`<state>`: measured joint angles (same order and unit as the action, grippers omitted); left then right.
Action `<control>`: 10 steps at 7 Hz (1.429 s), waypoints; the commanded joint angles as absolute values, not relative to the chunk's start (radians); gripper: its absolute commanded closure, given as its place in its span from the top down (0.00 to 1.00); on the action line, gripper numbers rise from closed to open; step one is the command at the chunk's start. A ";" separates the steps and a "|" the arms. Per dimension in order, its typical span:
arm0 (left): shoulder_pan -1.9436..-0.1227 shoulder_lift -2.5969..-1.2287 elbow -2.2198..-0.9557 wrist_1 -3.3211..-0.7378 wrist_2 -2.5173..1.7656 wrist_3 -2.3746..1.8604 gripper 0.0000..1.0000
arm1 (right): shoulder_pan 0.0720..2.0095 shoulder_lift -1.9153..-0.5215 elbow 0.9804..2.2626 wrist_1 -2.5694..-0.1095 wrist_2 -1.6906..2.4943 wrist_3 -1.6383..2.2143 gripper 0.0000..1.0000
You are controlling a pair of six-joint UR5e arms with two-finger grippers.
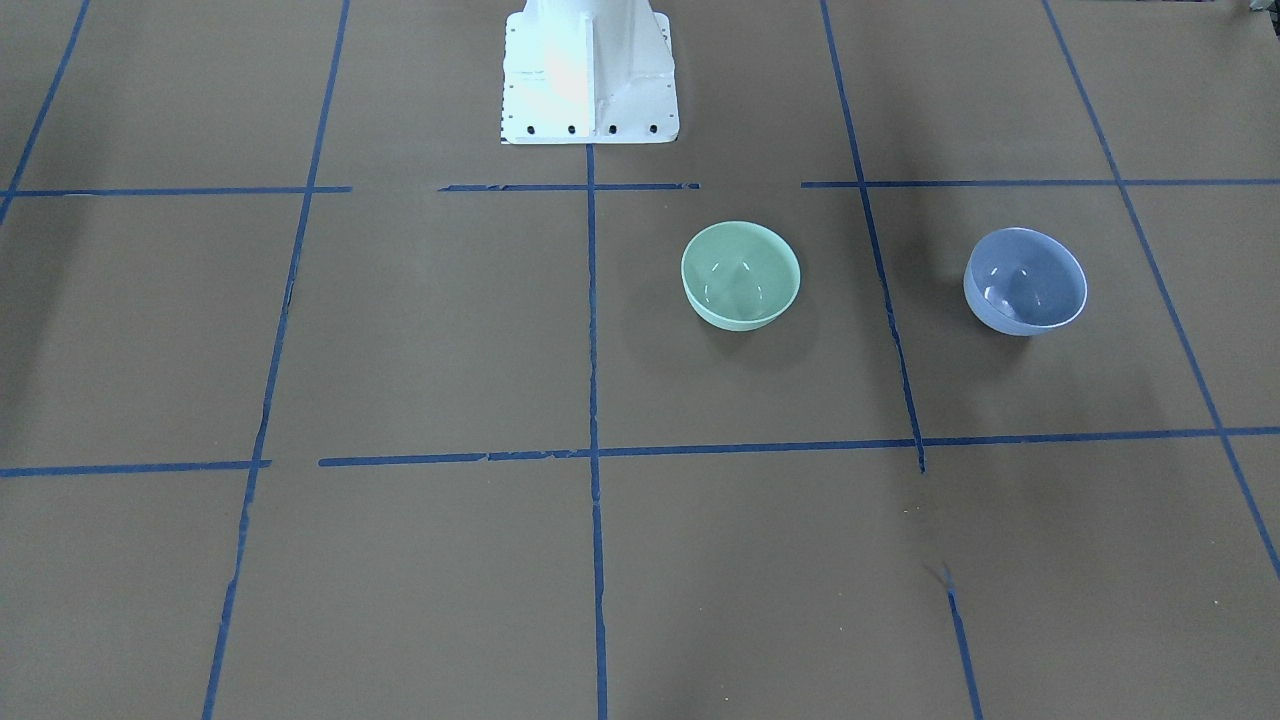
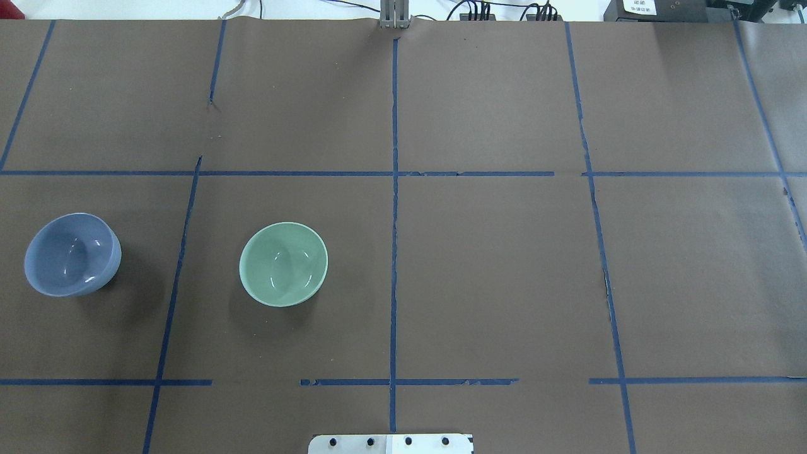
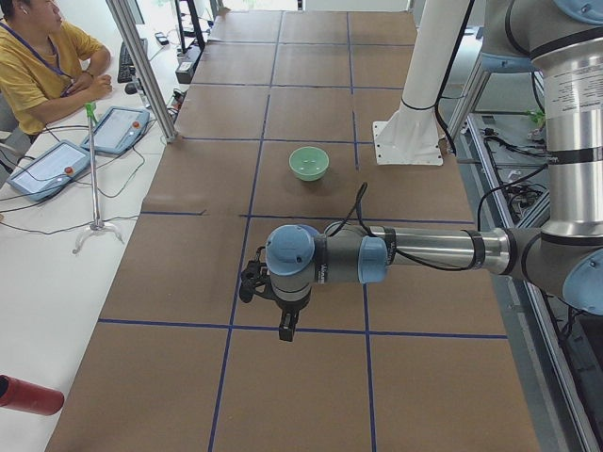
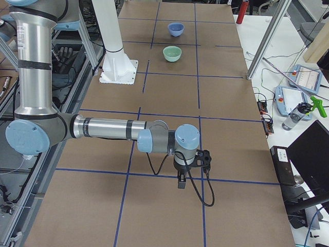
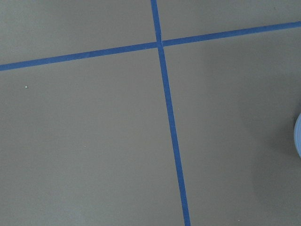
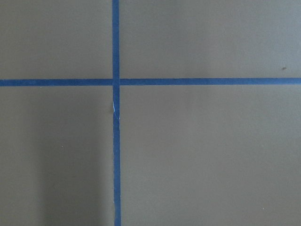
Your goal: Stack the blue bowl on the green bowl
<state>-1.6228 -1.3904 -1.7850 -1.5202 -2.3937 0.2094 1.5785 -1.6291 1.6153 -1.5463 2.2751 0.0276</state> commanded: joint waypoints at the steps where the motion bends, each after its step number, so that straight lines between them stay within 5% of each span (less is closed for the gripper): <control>1: -1.621 -1.396 -1.795 -1.519 -2.396 0.203 1.00 | 1.578 -1.629 1.615 -1.546 2.275 0.028 1.00; 7: -1.470 -1.448 -1.810 -1.619 -2.395 0.044 1.00 | 1.578 -1.629 1.615 -1.548 2.275 0.028 1.00; 10: -1.211 -1.332 -1.787 -2.137 -2.246 -0.463 1.00 | 1.578 -1.629 1.615 -1.546 2.275 0.028 1.00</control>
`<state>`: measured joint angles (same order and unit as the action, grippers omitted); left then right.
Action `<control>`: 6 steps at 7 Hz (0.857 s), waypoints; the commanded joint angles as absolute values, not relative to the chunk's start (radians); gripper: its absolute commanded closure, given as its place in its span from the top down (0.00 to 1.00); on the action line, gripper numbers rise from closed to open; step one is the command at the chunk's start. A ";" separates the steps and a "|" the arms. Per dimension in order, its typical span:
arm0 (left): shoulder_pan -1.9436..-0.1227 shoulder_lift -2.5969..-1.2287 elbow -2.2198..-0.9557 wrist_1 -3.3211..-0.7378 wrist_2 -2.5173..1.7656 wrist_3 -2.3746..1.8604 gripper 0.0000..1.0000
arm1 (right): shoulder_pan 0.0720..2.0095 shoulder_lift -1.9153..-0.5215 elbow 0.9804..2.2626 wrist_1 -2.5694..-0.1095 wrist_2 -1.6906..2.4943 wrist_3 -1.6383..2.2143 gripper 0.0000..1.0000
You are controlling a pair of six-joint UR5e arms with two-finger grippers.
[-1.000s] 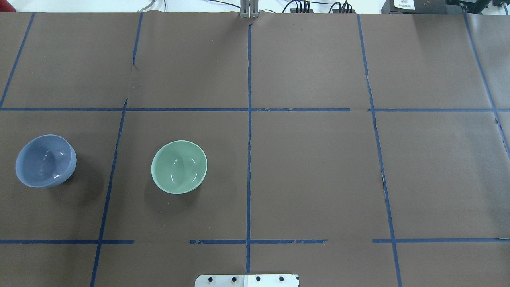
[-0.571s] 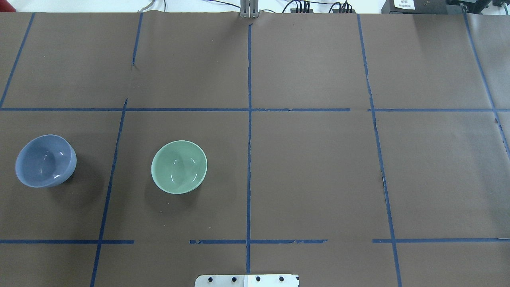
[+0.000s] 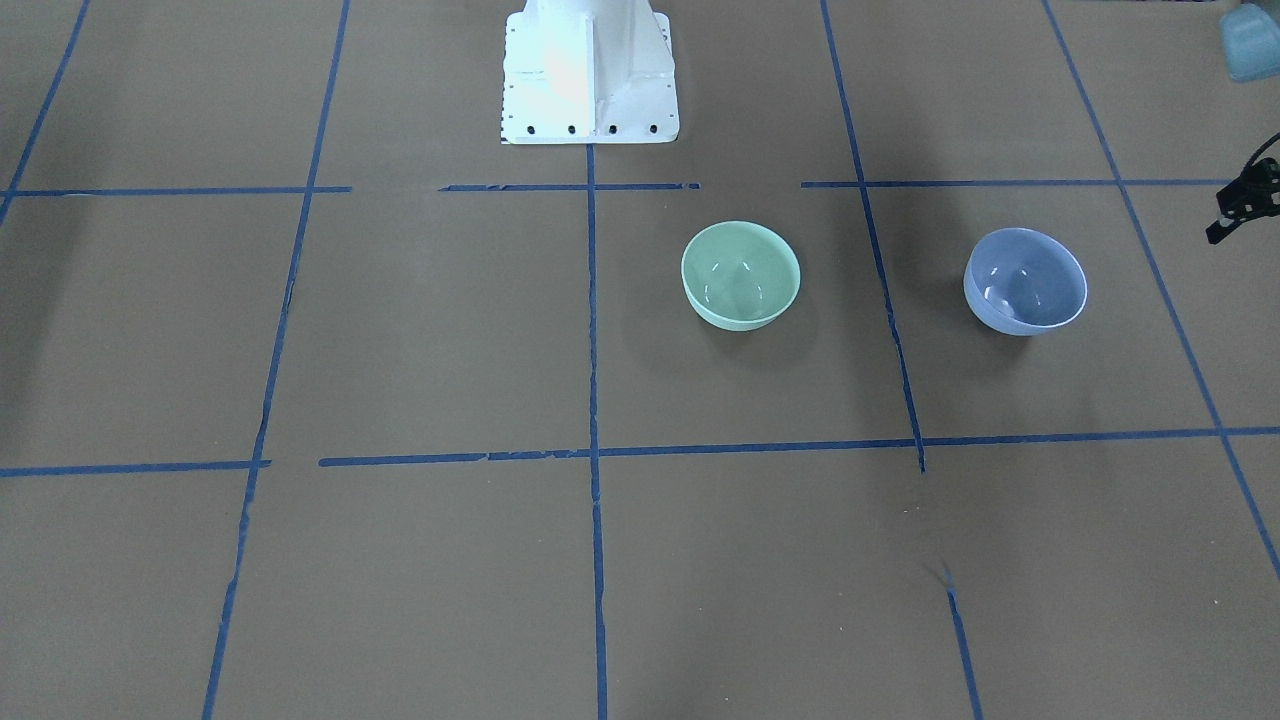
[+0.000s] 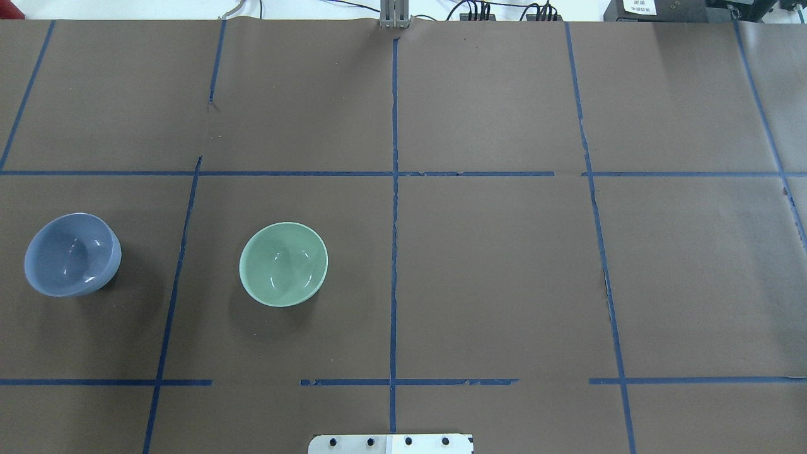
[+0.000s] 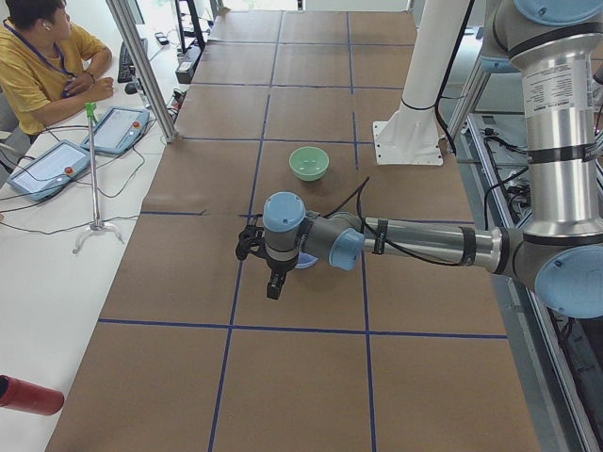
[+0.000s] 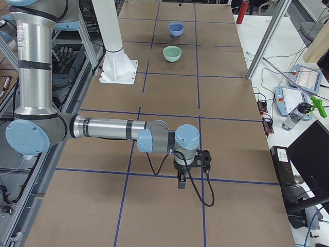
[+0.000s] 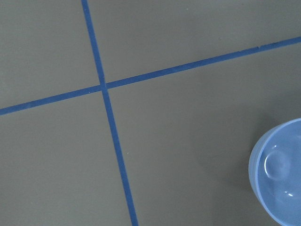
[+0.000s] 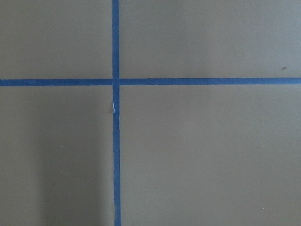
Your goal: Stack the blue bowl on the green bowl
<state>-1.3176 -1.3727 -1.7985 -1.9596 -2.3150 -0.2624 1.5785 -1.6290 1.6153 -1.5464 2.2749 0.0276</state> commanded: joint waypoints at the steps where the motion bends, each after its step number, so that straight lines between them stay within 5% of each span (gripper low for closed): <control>1: -1.124 -1.331 -1.776 -2.202 -2.214 -0.601 1.00 | 1.578 -1.629 1.615 -1.546 2.275 0.028 1.00; 4: -0.958 -1.333 -1.775 -2.296 -2.148 -0.825 0.96 | 1.578 -1.629 1.615 -1.548 2.275 0.028 1.00; 5: -0.954 -1.332 -1.773 -2.296 -2.146 -0.827 0.84 | 1.578 -1.629 1.615 -1.546 2.275 0.028 1.00; 6: -0.953 -1.333 -1.766 -2.296 -2.148 -0.827 0.31 | 1.578 -1.629 1.615 -1.546 2.275 0.028 1.00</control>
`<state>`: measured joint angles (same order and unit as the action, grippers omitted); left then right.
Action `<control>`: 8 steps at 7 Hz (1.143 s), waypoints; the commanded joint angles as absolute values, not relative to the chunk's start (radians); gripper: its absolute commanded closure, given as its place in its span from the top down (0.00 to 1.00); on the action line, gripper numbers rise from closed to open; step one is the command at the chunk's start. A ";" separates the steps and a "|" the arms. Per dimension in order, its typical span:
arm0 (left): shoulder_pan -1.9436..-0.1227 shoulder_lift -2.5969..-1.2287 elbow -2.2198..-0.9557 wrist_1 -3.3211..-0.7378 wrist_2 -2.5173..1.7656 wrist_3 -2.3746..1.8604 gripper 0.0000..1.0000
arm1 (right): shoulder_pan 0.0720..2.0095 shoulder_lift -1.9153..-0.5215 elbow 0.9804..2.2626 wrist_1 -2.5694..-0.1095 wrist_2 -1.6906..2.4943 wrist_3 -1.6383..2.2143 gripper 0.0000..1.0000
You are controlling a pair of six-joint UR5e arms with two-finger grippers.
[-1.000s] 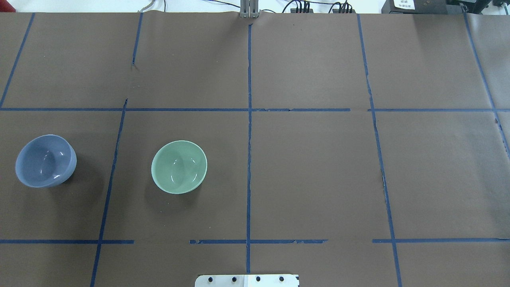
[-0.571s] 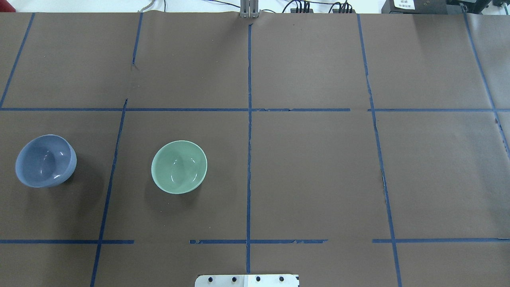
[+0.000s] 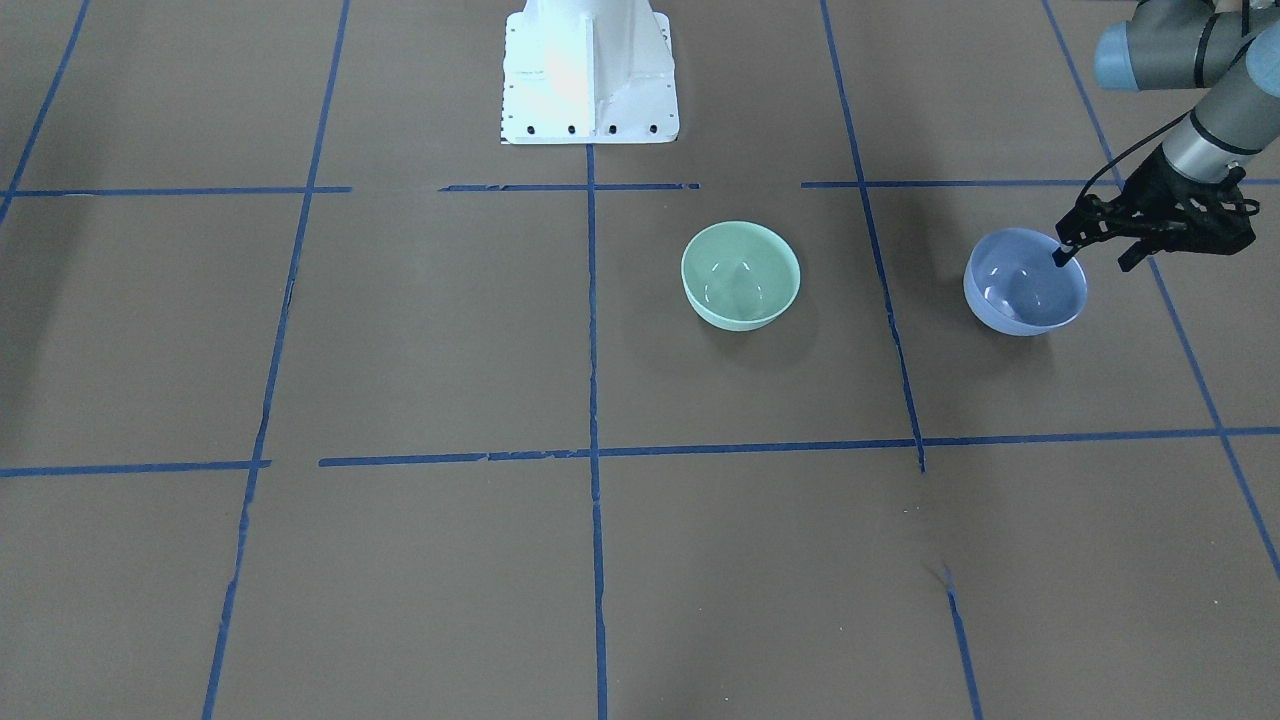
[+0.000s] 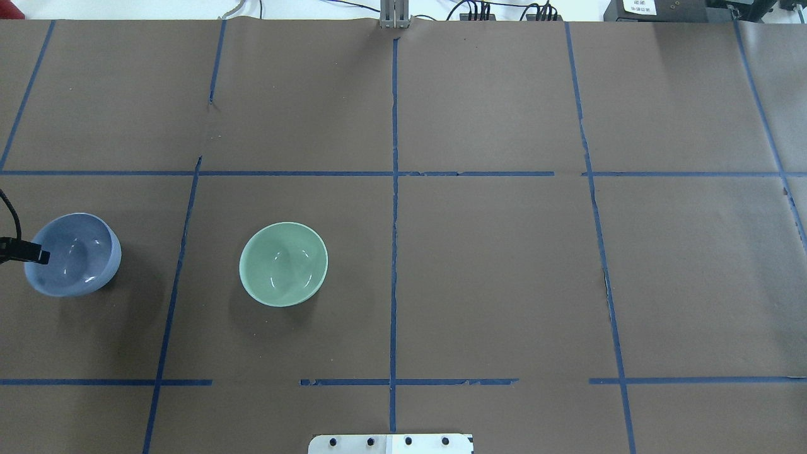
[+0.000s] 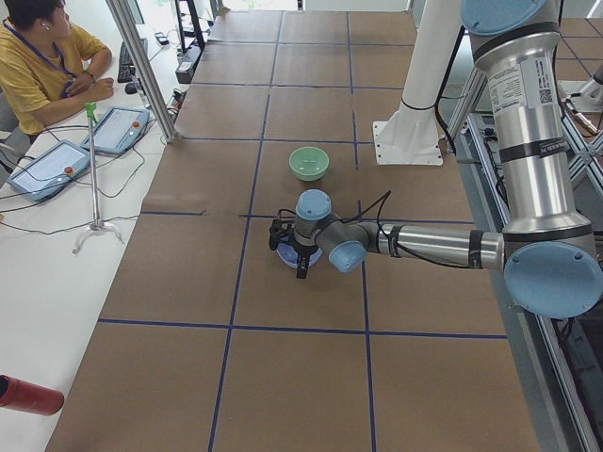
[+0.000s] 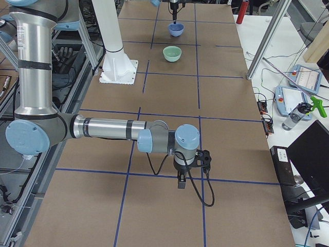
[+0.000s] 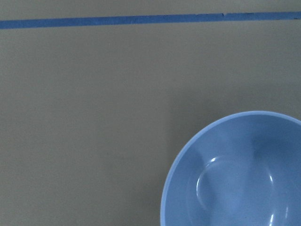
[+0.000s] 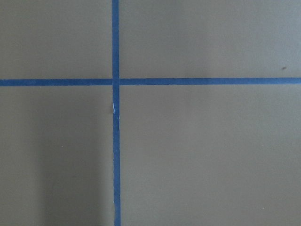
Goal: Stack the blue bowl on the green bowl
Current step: 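Reach the left gripper down to the rim of the light blue bowl and grasp it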
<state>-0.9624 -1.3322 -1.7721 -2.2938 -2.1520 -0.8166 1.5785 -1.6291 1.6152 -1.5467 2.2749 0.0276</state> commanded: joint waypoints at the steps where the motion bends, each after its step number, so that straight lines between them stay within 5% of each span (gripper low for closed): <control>1: -0.951 -1.333 -1.761 -2.295 -2.148 -0.834 0.00 | 1.578 -1.629 1.615 -1.546 2.276 0.028 1.00; 5: -0.963 -1.332 -1.788 -2.292 -2.158 -0.873 0.00 | 1.578 -1.629 1.615 -1.546 2.275 0.028 1.00; 8: -1.005 -1.353 -2.062 -1.979 -2.160 -0.870 0.00 | 1.578 -1.629 1.615 -1.546 2.275 0.028 1.00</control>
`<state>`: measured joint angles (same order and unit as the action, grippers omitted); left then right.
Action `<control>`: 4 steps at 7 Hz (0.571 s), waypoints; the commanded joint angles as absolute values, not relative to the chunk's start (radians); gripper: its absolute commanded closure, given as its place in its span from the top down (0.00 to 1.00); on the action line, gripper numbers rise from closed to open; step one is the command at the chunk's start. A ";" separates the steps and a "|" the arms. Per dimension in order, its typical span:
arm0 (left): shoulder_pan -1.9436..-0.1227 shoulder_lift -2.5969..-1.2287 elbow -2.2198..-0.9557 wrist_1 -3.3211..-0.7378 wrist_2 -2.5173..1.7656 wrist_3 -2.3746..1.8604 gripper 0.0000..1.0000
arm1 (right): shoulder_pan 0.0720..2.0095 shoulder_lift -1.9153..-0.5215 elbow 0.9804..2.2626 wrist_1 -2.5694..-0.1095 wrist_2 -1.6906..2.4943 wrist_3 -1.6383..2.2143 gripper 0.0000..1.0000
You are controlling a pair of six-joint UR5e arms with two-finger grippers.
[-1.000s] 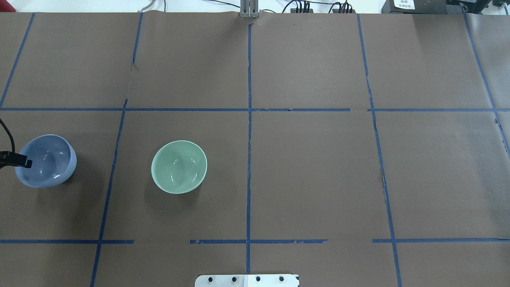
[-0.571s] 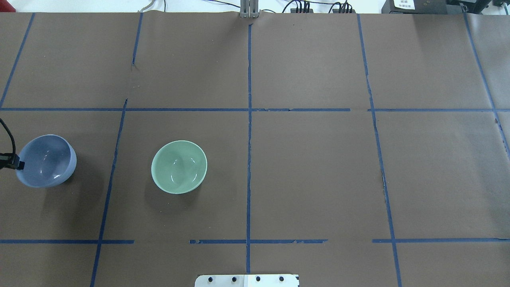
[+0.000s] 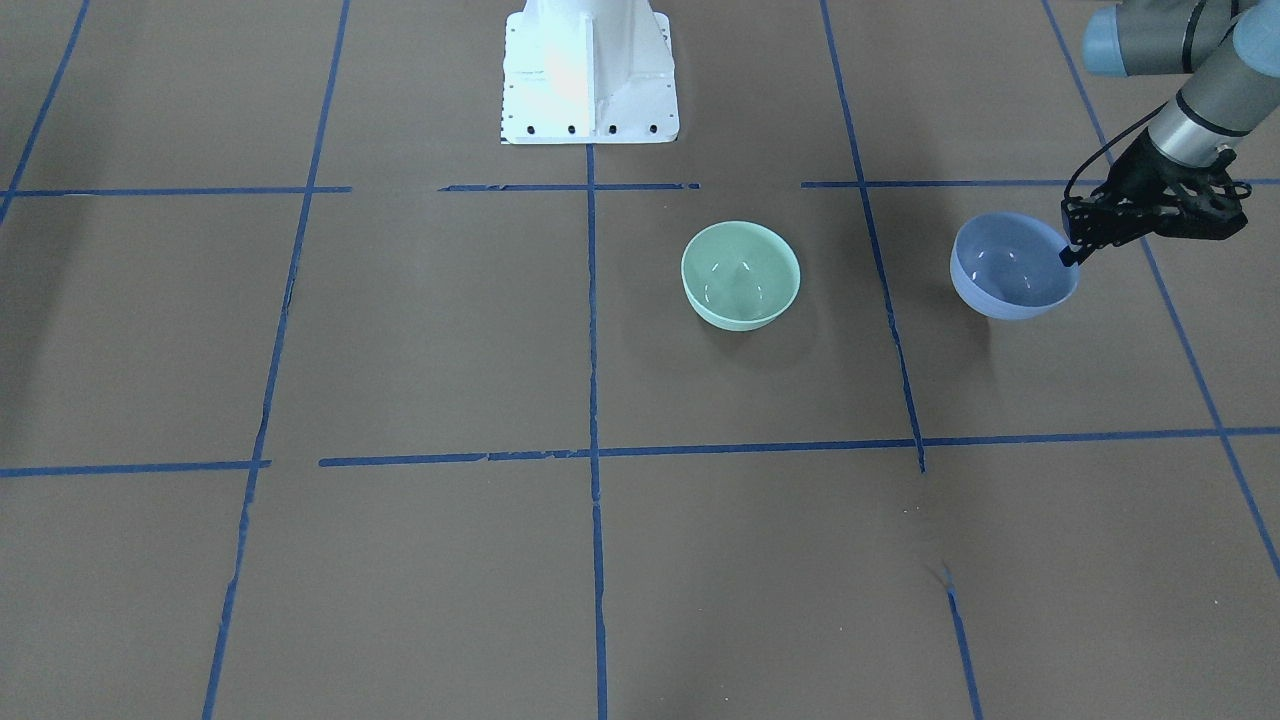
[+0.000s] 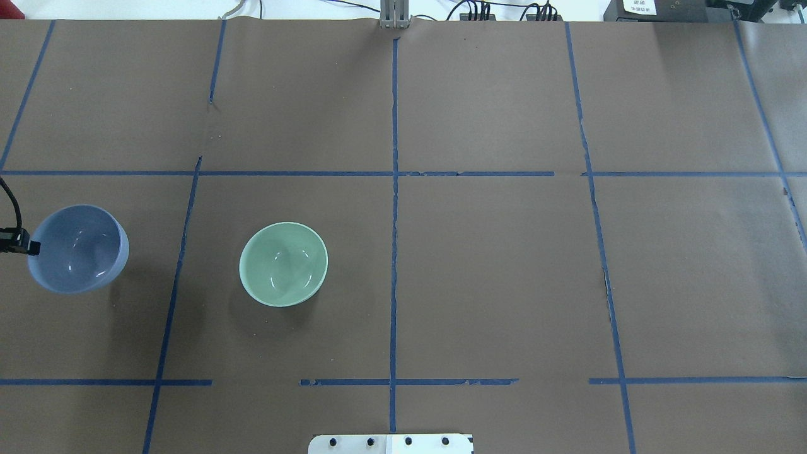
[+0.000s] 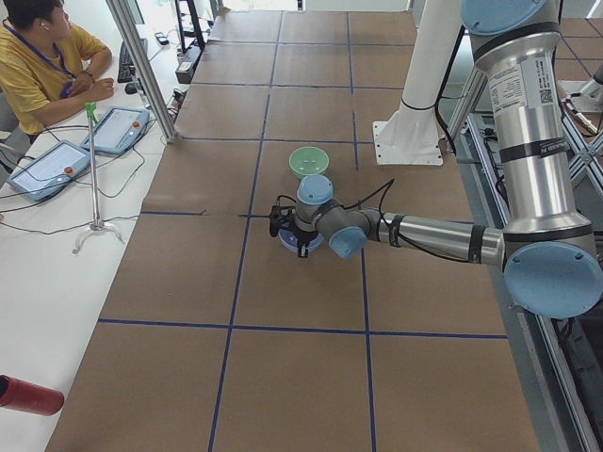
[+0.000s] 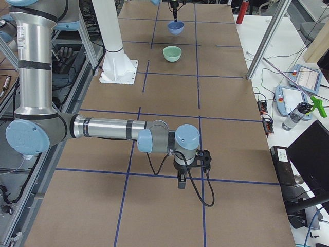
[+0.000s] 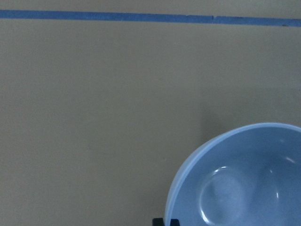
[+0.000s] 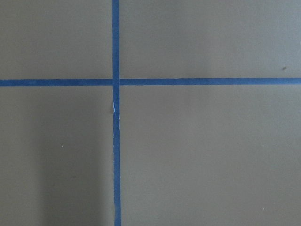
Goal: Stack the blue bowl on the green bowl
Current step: 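Lift the blue bowl with the left gripper and carry it over the green bowl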
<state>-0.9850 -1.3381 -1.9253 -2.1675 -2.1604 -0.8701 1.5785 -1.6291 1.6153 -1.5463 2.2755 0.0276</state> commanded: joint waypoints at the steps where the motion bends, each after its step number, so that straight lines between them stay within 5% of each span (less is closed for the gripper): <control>1: -1.005 -1.402 -2.185 -1.792 -2.157 -0.888 0.00 | 1.578 -1.629 1.615 -1.546 2.275 0.028 1.00; 4: -0.753 -1.633 -2.204 -1.694 -2.116 -1.316 0.00 | 1.578 -1.629 1.615 -1.546 2.275 0.028 1.00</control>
